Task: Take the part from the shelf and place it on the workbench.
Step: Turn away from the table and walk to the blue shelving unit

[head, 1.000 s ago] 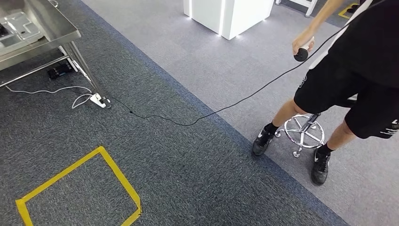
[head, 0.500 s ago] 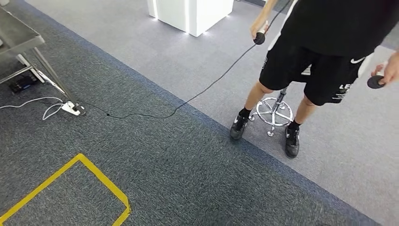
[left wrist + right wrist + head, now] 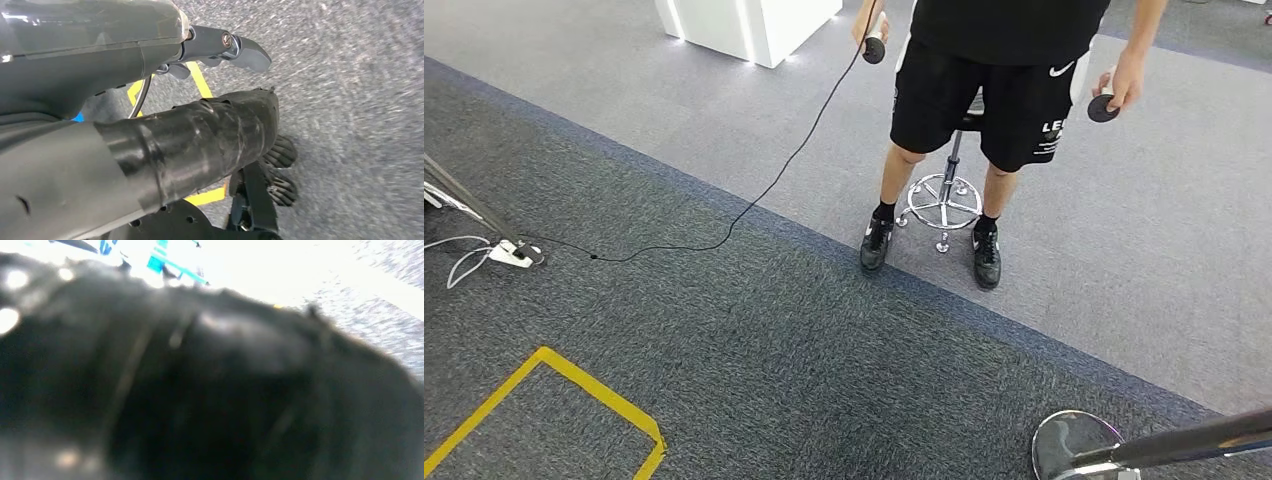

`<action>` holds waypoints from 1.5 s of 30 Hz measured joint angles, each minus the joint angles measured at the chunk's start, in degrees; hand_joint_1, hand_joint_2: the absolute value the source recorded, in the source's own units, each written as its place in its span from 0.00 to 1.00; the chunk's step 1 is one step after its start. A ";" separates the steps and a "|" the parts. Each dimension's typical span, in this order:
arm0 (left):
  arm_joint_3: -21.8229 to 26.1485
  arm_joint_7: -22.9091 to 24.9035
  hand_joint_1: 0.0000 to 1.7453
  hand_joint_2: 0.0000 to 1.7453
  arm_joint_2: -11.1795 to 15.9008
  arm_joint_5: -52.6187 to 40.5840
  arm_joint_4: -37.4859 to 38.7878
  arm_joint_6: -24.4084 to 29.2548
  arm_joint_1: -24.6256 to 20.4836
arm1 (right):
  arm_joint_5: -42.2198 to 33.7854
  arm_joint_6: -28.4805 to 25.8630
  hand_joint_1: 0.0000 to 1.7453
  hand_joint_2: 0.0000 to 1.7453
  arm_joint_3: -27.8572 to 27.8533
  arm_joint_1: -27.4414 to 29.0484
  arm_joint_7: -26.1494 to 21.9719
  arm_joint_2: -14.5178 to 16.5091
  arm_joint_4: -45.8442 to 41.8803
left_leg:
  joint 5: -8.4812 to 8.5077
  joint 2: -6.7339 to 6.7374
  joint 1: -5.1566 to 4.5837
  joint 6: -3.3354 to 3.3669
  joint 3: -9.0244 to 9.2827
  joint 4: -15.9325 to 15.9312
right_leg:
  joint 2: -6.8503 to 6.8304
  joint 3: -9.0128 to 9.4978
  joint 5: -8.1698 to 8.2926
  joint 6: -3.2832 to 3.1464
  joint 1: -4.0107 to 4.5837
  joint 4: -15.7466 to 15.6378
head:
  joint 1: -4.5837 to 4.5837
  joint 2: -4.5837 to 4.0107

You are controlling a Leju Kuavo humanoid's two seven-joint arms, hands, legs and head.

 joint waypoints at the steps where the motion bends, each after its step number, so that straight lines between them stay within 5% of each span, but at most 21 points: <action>1: 0.00 -0.01 0.00 0.00 0.08 -0.01 0.05 0.00 -0.04 | 0.01 0.00 0.00 0.00 0.00 0.03 0.00 0.01 0.00 | 1.81 -0.35 -0.61 0.76 2.22 -2.68 | 0.71 -0.62 0.52 -0.09 0.22 0.17 | 0.00 0.00; 3: 0.00 -0.01 0.00 0.00 0.44 -0.01 0.13 0.01 -0.12 | 0.01 0.04 0.00 0.00 0.02 -0.04 -0.01 0.23 -0.04 | 4.40 -2.37 -1.77 2.66 7.78 -11.10 | 2.04 -1.67 1.63 -0.12 0.47 0.36 | 0.01 0.00; 5: 0.00 -0.10 0.00 0.00 0.86 -0.03 0.27 0.05 -0.29 | 0.01 0.15 0.00 0.00 0.04 -0.11 -0.05 0.48 -0.10 | 4.70 -3.80 -2.27 3.86 10.71 -16.60 | 3.12 -2.24 2.83 0.22 0.31 0.15 | 0.01 0.00; 7: 0.00 -0.26 0.00 0.00 1.05 -0.10 0.59 0.11 -0.54 | 0.01 0.25 0.00 0.00 0.05 0.04 -0.12 0.50 -0.10 | 5.49 -2.92 -2.23 4.24 10.77 -18.29 | 4.24 -2.46 4.25 0.89 0.13 -0.61 | 0.00 0.00; 9: 0.00 -0.36 0.00 0.00 1.12 -0.16 1.10 0.19 -0.81 | -0.01 0.31 0.00 0.00 0.07 0.15 -0.16 0.47 -0.05 | 7.55 -1.40 -1.90 4.45 10.46 -20.13 | 3.33 -2.96 3.29 1.43 0.31 -0.42 | 0.03 0.00; 13: 0.02 -0.42 0.00 0.00 1.19 -0.19 1.92 0.26 -0.55 | -0.01 0.18 0.00 0.00 0.09 -0.02 -0.15 0.44 -0.04 | 10.51 1.58 -1.41 3.61 8.06 -21.28 | -0.76 -5.43 -6.44 3.16 -0.86 10.29 | 0.07 0.00; 15: 0.02 -0.43 0.00 0.00 1.25 -0.19 2.23 0.27 -0.53 | -0.01 0.17 0.00 0.00 0.09 -0.01 -0.15 0.42 -0.04 | 11.23 3.24 -1.00 2.90 6.08 -20.44 | -1.37 -4.93 -5.64 4.47 -2.16 14.05 | 0.07 0.00; 17: 0.02 -0.43 0.00 0.00 1.36 -0.19 2.41 0.28 -0.65 | -0.03 0.17 0.00 0.00 0.09 -0.06 -0.16 0.44 -0.08 | 11.63 4.71 -0.47 2.08 3.90 -18.75 | -2.62 -0.66 -2.88 6.08 -3.60 10.46 | 0.07 0.00; 18: 0.02 -0.43 0.00 0.00 1.59 -0.19 2.46 0.29 -0.66 | -0.05 0.19 0.00 0.00 0.09 -0.21 -0.15 0.54 -0.19 | 11.63 5.26 -0.24 1.57 2.78 -17.57 | -3.79 2.58 -2.98 6.87 -3.96 6.52 | 0.09 0.00; 20: 0.02 -0.46 0.00 0.00 1.91 -0.19 2.62 0.30 -0.74 | -0.09 0.19 0.00 0.00 0.10 -0.38 -0.18 0.57 -0.40 | 11.54 6.25 -0.04 0.49 1.42 -15.40 | -5.31 6.65 -4.90 6.62 -3.80 0.76 | 0.04 0.00; 23: 0.02 -0.53 0.00 0.00 1.94 -0.15 2.93 0.28 -1.03 | -0.15 0.22 0.00 0.00 0.11 -0.21 -0.20 0.26 -0.48 | 11.54 7.31 0.70 -1.00 0.86 -14.10 | -4.28 6.02 -5.51 3.91 -2.86 -0.25 | -0.01 0.00; 26: 0.02 -1.34 0.00 0.00 1.89 0.19 3.66 0.15 -1.00 | -0.19 0.25 0.00 0.00 0.12 -0.39 -0.24 0.12 -0.50 | 6.09 2.83 1.31 -1.80 -1.07 -8.96 | -2.90 4.44 -4.05 1.77 -2.40 -0.42 | -0.02 0.00; 28: 0.02 -2.01 0.00 0.00 2.34 -0.08 4.65 -0.25 -0.83 | -0.19 0.38 0.00 0.00 0.13 -0.43 -0.27 0.09 -0.50 | 1.33 0.59 1.22 -1.39 -3.09 -1.91 | -1.74 3.02 -2.97 1.13 -1.69 -0.33 | -0.03 0.00; 29: 0.02 -2.25 0.00 0.00 2.69 -0.31 5.23 -0.51 -0.78 | -0.19 0.45 0.00 0.00 0.13 -0.35 -0.27 0.08 -0.50 | 0.38 0.25 1.07 -1.05 -3.49 0.56 | -1.05 2.31 -2.45 0.96 -1.32 -0.23 | -0.03 0.00; 31: 0.02 -2.64 0.00 0.00 3.33 -0.54 6.32 -0.86 -0.74 | -0.18 0.48 0.00 0.00 0.13 -0.18 -0.26 0.07 -0.50 | 1.64 -0.13 0.54 -0.09 -1.35 -0.53 | 0.50 1.12 -1.50 0.79 -0.77 -0.02 | -0.03 0.00; 35: 0.01 -2.91 0.00 0.00 4.51 -0.56 7.44 -0.99 -0.84 | -0.19 0.50 0.00 0.00 0.14 -0.14 -0.24 0.31 -0.51 | 6.01 -4.02 -0.72 1.94 7.83 -15.22 | 3.13 0.02 0.22 1.16 -0.65 0.01 | -0.01 0.00; 38: 0.00 -3.70 0.00 0.00 5.01 -0.52 8.29 -0.27 -1.24 | -0.26 0.48 0.00 0.00 0.15 0.02 -0.25 0.27 -0.49 | 6.91 -3.21 -0.83 2.16 8.37 -17.48 | 4.59 -0.31 1.32 2.11 -0.88 -0.37 | -0.02 0.00; 39: 0.00 -4.12 0.00 0.00 5.08 -0.49 8.75 0.18 -1.43 | -0.36 0.47 0.00 0.00 0.15 0.09 -0.26 0.22 -0.48 | 7.44 -2.47 -0.71 2.32 8.48 -18.22 | 4.07 -0.61 1.04 2.36 -0.79 0.01 | -0.02 0.00; 42: 0.00 -4.81 0.00 0.00 5.18 -0.49 10.18 1.26 -1.58 | -0.74 0.46 0.00 0.00 0.15 0.11 -0.41 0.14 -0.44 | 8.89 -0.16 -0.49 2.79 8.07 -19.51 | 0.26 -3.85 -4.21 2.97 -0.60 7.28 | 0.01 0.00; 44: 0.00 -4.94 0.00 0.00 5.28 -0.57 11.07 1.82 -1.55 | -0.85 0.44 0.00 0.00 0.15 0.17 -0.63 0.09 -0.43 | 9.14 1.44 -0.47 2.69 7.34 -19.27 | -0.91 -6.38 -7.82 3.50 -1.07 14.27 | 0.02 0.00; 45: 0.00 -5.03 0.00 0.00 5.36 -0.60 11.53 2.08 -1.59 | -0.86 0.44 0.00 0.00 0.15 0.25 -0.75 0.04 -0.43 | 9.19 2.23 -0.39 2.60 7.03 -19.07 | -1.22 -6.43 -8.18 3.80 -1.43 15.52 | 0.02 0.00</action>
